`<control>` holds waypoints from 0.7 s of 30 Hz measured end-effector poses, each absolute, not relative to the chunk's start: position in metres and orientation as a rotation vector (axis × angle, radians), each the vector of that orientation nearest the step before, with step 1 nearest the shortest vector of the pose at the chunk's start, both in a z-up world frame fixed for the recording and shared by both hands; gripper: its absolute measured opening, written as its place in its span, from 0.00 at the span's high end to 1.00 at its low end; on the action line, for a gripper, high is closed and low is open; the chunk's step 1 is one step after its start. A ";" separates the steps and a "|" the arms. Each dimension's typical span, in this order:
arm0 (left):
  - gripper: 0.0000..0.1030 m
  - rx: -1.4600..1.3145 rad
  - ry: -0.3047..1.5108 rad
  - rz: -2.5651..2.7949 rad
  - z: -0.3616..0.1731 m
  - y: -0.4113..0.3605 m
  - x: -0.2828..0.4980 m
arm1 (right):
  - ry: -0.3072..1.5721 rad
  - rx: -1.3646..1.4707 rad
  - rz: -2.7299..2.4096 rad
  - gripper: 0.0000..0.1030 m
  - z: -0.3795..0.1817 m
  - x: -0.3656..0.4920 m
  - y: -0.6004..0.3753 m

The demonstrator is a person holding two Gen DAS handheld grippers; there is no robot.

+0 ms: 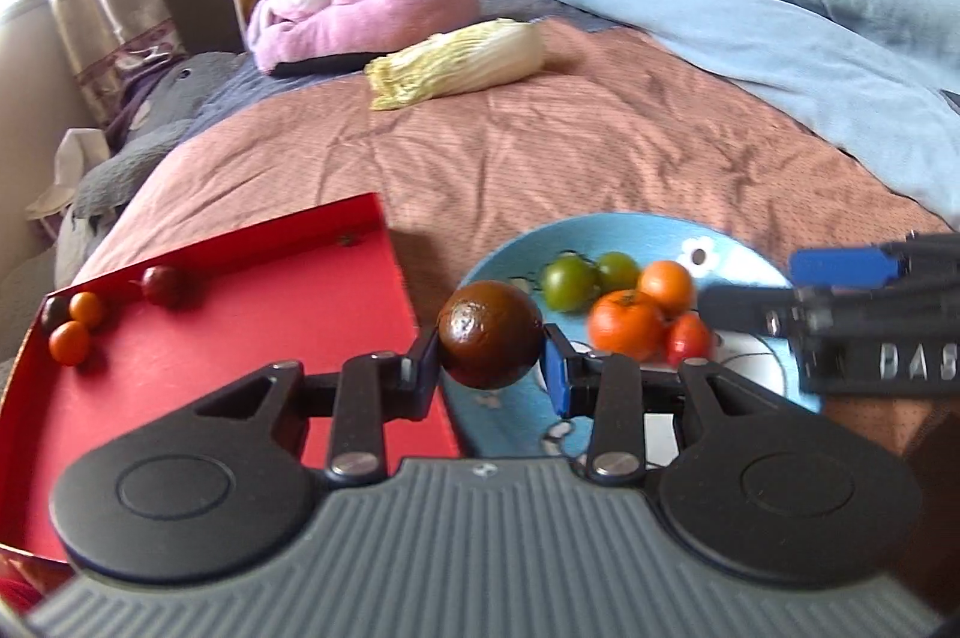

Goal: Organize fruits
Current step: 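Carry the dark plum over the blue plate with the left gripper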

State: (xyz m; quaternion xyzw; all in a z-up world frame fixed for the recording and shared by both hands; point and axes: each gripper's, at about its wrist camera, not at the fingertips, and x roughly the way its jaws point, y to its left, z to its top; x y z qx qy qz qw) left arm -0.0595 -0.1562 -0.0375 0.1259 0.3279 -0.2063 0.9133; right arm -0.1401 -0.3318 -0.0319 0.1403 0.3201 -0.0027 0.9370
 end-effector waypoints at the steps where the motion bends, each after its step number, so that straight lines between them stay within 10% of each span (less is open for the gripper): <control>1: 0.62 0.264 0.679 -0.435 -0.040 -0.160 -0.061 | 0.644 0.294 -0.018 0.27 -0.030 -0.141 -0.335; 21: 0.60 0.334 0.698 -0.540 -0.053 -0.194 -0.071 | 0.645 0.269 0.001 0.18 -0.025 -0.137 -0.332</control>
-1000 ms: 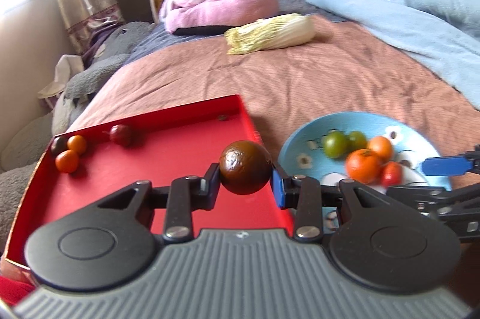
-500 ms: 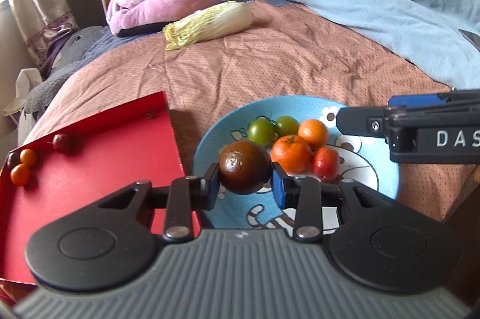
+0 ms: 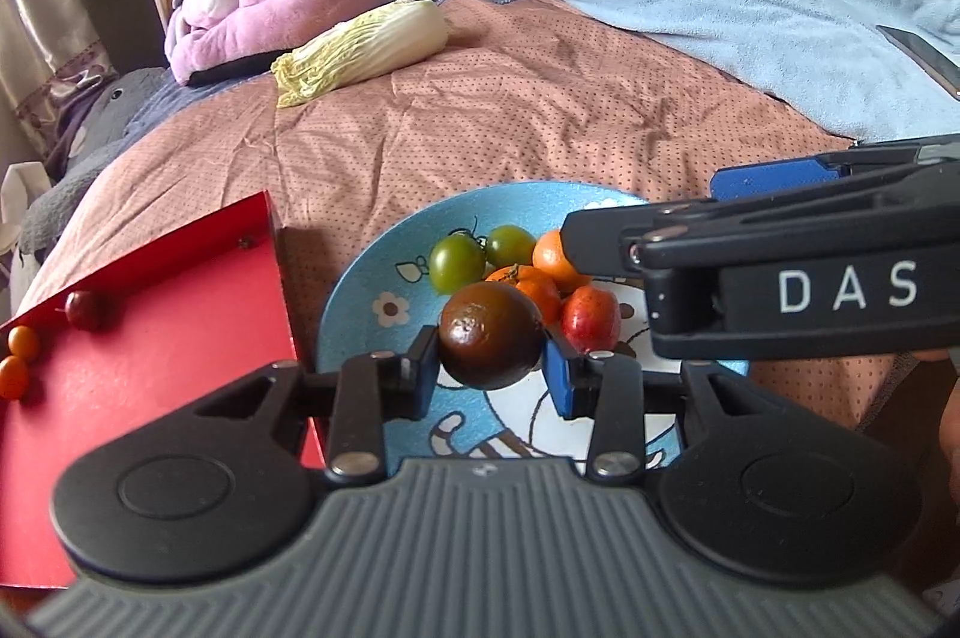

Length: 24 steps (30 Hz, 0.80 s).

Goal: Organize fruits
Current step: 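Carry the dark plum over the blue plate with the left gripper, then open the left gripper to release the dark plum onto the plate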

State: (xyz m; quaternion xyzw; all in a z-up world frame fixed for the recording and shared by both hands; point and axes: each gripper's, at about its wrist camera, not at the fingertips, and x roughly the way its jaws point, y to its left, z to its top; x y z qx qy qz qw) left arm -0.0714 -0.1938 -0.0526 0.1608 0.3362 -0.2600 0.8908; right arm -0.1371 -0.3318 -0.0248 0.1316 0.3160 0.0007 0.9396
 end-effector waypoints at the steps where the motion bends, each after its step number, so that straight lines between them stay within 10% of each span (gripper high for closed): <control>1: 0.60 0.333 0.697 -0.543 -0.052 -0.194 -0.071 | 0.645 0.271 0.002 0.18 -0.025 -0.137 -0.332; 24: 0.46 0.291 0.651 -0.519 -0.031 -0.173 -0.075 | 0.650 0.268 0.040 0.18 -0.021 -0.125 -0.318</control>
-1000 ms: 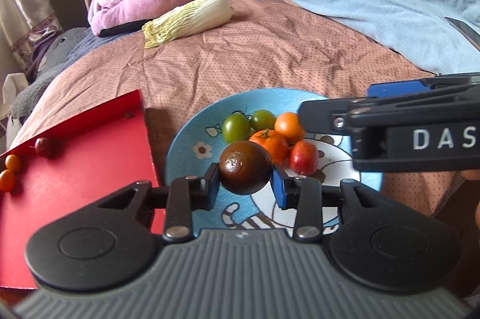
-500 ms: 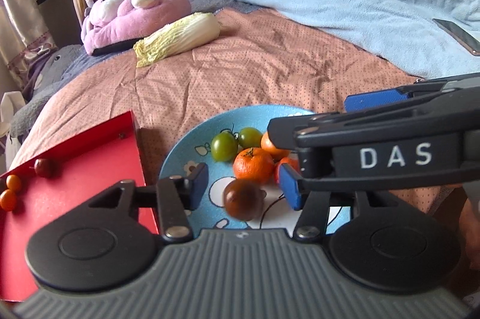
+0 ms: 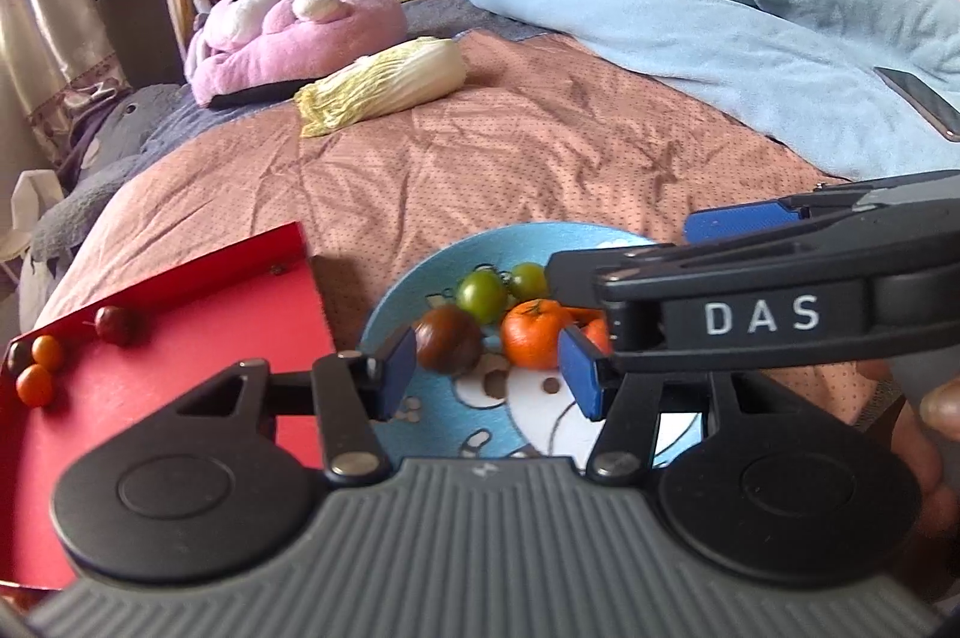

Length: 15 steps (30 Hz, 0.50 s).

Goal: Organize fruits
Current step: 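Open the left gripper to release the dark plum onto the plate, then move both open grippers back over the red tray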

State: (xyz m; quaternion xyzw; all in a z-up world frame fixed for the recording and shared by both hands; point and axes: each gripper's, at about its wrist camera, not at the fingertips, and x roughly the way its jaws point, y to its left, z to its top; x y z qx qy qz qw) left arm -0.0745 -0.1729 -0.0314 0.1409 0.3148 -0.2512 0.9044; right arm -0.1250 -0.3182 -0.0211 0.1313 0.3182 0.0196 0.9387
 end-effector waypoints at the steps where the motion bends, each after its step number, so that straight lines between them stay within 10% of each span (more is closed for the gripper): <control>1: 0.46 0.287 0.652 -0.508 -0.031 -0.169 -0.073 | 0.650 0.264 0.047 0.18 -0.021 -0.123 -0.315; 15: 0.46 0.192 0.693 -0.155 -0.026 -0.079 -0.033 | 0.649 0.156 0.202 0.18 -0.003 -0.068 -0.244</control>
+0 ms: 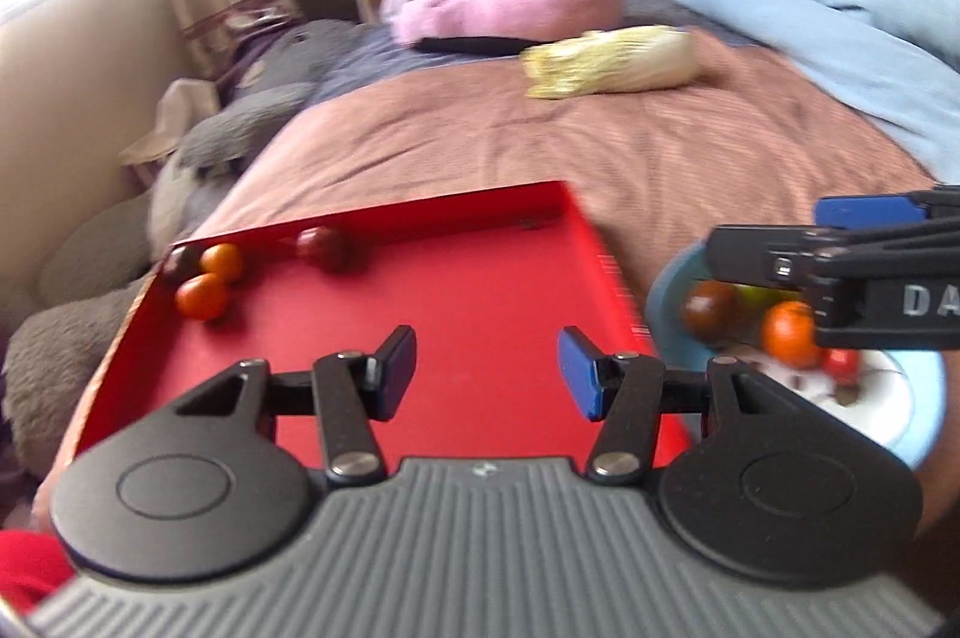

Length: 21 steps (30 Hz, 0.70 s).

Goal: Organize fruits
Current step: 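Move both open grippers back over the red tray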

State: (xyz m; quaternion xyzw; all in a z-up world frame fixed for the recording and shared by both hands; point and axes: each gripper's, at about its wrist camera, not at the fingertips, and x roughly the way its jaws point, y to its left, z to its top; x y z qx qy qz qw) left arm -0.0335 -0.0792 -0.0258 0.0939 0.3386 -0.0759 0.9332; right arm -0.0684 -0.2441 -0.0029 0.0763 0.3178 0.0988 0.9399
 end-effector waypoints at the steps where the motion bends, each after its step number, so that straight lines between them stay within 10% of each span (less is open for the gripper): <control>1: 0.46 0.185 0.698 -0.114 -0.027 -0.072 -0.028 | 0.651 0.140 0.220 0.19 -0.001 -0.062 -0.236; 21: 0.46 0.038 0.874 0.024 -0.026 0.067 0.081 | 0.790 -0.031 0.425 0.45 -0.037 0.072 -0.072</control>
